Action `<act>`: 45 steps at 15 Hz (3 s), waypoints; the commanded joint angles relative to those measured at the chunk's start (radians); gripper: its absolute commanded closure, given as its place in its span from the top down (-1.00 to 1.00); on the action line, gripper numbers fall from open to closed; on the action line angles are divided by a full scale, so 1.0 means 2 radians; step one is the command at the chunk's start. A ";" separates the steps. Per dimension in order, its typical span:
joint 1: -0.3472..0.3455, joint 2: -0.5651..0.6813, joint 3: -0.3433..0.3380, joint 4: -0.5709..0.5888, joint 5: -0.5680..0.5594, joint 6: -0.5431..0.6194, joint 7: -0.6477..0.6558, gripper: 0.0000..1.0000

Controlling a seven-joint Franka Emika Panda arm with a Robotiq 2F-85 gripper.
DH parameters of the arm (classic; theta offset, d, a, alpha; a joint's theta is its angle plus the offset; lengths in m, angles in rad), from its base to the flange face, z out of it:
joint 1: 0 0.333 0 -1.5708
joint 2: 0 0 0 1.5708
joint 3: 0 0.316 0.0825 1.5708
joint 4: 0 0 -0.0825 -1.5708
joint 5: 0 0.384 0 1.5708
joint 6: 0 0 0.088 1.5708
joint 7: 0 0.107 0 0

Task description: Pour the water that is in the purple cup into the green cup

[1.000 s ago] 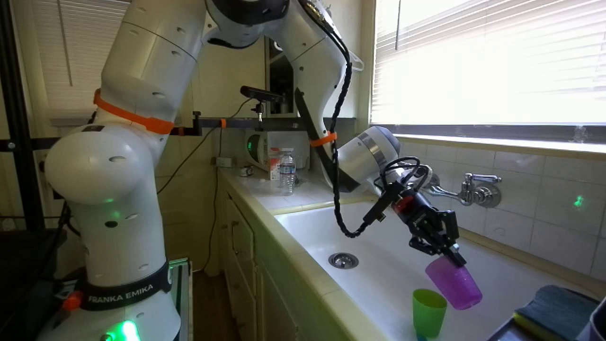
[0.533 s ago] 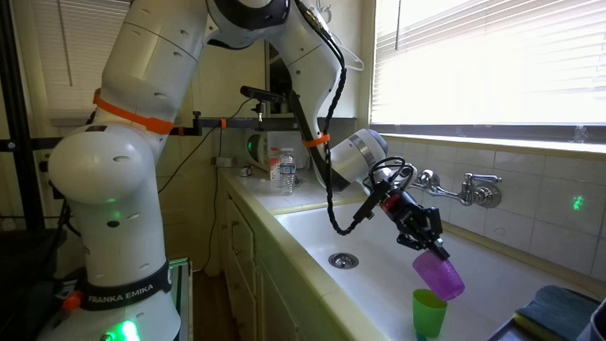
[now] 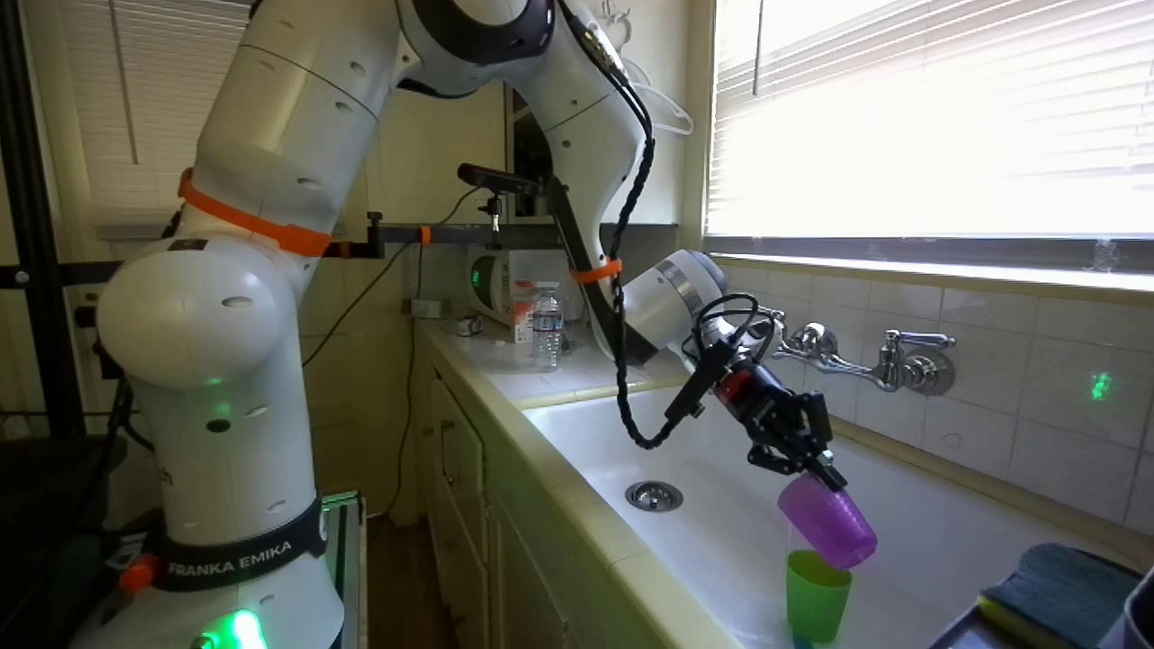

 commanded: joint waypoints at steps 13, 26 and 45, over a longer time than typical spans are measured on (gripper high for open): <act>-0.008 0.018 0.000 0.015 -0.059 -0.023 0.023 -0.97; -0.005 0.024 0.004 0.013 -0.092 -0.038 0.024 -0.97; -0.002 0.025 0.019 -0.001 -0.148 -0.070 0.016 -0.97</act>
